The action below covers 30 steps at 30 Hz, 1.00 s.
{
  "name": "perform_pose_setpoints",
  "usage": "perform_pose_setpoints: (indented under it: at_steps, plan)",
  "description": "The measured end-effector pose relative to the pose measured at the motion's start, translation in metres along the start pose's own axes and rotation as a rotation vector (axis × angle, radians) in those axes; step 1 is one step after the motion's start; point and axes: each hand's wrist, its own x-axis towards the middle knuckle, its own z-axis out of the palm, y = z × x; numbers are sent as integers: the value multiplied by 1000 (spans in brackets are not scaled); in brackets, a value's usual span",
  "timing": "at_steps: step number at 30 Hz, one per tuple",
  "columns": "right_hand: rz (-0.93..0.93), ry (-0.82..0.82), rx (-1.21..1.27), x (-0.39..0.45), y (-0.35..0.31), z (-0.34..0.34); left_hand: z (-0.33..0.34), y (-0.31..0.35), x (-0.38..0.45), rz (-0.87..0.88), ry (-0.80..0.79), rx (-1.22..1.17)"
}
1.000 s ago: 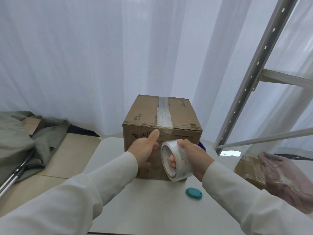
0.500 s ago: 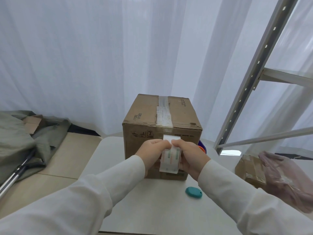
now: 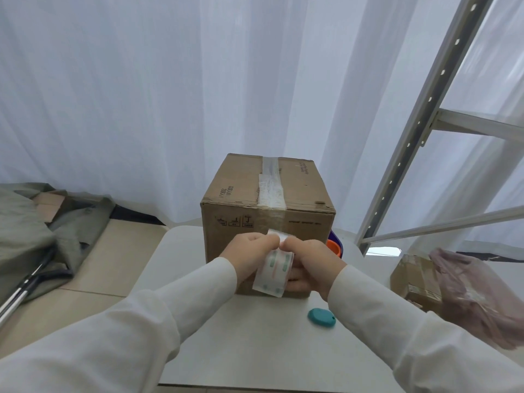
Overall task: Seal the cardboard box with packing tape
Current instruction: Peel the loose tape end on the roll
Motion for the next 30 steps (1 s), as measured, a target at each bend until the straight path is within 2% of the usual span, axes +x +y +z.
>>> perform_pose_setpoints:
  at_steps: [5, 14, 30]
  plan:
    - [-55, 7, -253, 4, 3, -5, -4, -6, 0, 140, 22, 212]
    - [-8, 10, -429, 10, 6, -3, -8, -7, -2, 23, -65, 288]
    - [37, -42, -439, 13, 3, -12, -7, -6, 1, -9, -68, 366]
